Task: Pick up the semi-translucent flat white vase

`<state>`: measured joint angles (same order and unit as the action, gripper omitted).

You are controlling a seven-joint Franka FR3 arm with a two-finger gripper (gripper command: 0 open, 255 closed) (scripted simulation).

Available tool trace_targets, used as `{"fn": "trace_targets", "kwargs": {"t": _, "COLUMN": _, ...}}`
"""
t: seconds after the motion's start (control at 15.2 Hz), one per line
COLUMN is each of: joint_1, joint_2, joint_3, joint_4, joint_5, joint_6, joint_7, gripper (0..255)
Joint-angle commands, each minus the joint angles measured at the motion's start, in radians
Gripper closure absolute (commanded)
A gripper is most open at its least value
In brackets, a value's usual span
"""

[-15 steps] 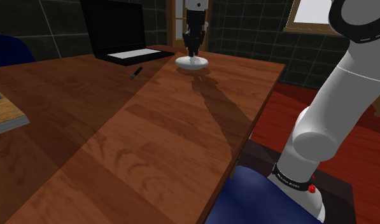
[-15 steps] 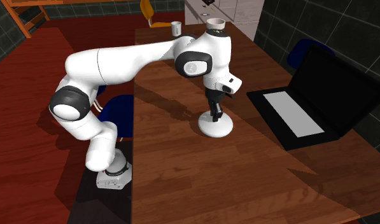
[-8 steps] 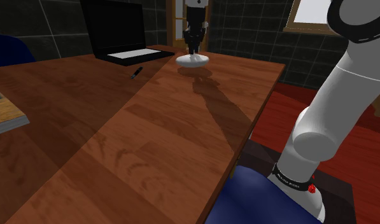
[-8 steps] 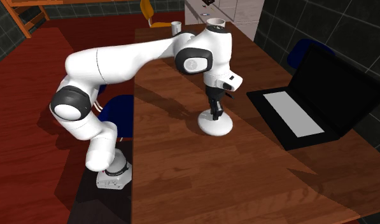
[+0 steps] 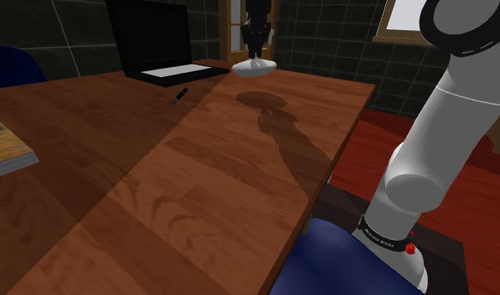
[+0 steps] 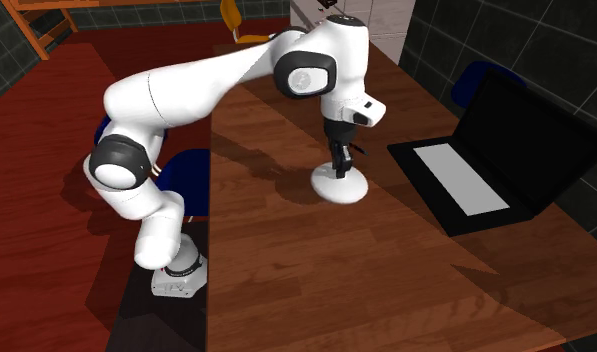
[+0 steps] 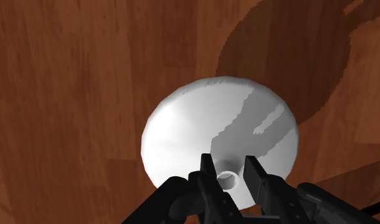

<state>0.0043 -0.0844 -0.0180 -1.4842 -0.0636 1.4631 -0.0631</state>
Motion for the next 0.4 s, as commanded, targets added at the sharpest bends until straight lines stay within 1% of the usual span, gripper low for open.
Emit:
{"fn": "trace_targets", "kwargs": {"t": 0.0, "joint_1": 0.0, "joint_2": 0.015, "joint_3": 0.0, "joint_4": 0.047, "joint_5": 0.0, "joint_6": -0.033, "joint_7": -0.002, "gripper": 255}}
{"fn": "trace_targets", "kwargs": {"t": 0.2, "joint_1": 0.0, "joint_2": 0.04, "joint_3": 0.0, "joint_4": 0.122, "joint_5": 0.0, "joint_6": -0.082, "joint_7": -0.005, "gripper": 255}}
{"fn": "trace_targets", "kwargs": {"t": 0.33, "joint_1": 0.0, "joint_2": 0.042, "joint_3": 0.0, "joint_4": 0.126, "joint_5": 0.0, "joint_6": -0.084, "joint_7": -0.005, "gripper": 255}}
